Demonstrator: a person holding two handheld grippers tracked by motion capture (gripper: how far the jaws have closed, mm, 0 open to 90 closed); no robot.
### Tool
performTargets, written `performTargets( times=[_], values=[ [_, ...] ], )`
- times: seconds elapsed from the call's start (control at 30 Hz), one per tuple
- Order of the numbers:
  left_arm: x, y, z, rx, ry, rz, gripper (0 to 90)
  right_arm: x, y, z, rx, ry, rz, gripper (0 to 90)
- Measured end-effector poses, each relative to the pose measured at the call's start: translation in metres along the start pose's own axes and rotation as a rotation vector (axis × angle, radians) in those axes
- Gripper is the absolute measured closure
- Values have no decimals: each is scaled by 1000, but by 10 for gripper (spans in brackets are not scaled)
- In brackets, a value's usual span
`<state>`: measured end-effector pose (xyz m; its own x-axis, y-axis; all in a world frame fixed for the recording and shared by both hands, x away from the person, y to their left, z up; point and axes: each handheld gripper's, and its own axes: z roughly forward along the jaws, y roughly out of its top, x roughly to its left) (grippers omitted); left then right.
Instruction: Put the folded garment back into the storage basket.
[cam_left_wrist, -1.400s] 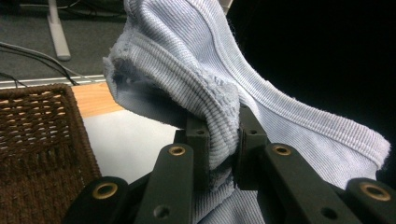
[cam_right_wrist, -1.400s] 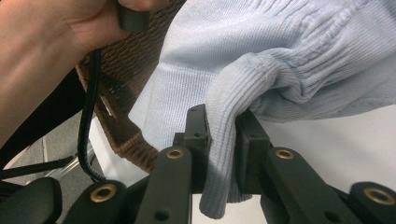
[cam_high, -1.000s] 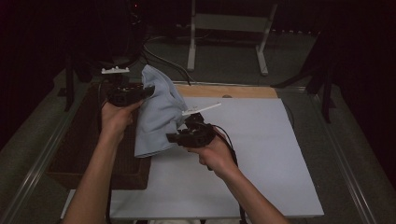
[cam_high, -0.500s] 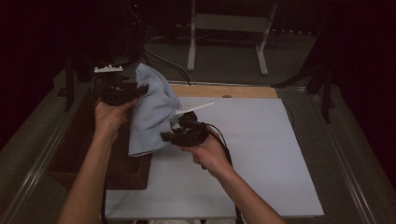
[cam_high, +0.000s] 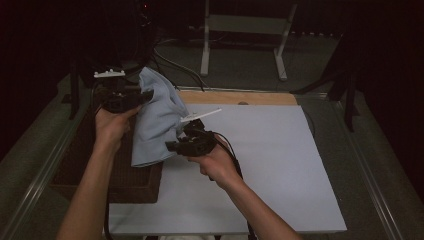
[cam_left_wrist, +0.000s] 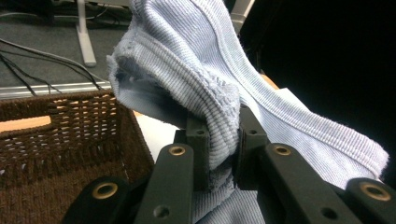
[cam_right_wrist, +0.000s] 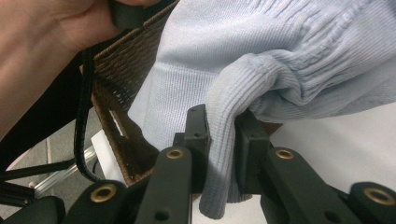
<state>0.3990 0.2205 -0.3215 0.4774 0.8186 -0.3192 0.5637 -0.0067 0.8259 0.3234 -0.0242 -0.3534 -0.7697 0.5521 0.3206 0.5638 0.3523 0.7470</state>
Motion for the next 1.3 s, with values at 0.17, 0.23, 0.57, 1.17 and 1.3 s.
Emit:
performTargets(
  times=[0.17,0.23,0.57,1.17,1.3],
  values=[
    [4,-1,-1,-2,5,-6,815,1,1,5,0,6,8,783],
    [5,-2,-1,-3,7,-8,814,1,1,7,0,7,6,783],
    [15,-4,-2,-12,13,-24,814,0,3,16,-1,9,17,783],
    [30,-10,-2,-15,24,-53,814,4,7,33,2,19,24,783],
    [31,-11,-2,-16,26,-51,814,5,7,36,0,21,28,783]
  ],
)
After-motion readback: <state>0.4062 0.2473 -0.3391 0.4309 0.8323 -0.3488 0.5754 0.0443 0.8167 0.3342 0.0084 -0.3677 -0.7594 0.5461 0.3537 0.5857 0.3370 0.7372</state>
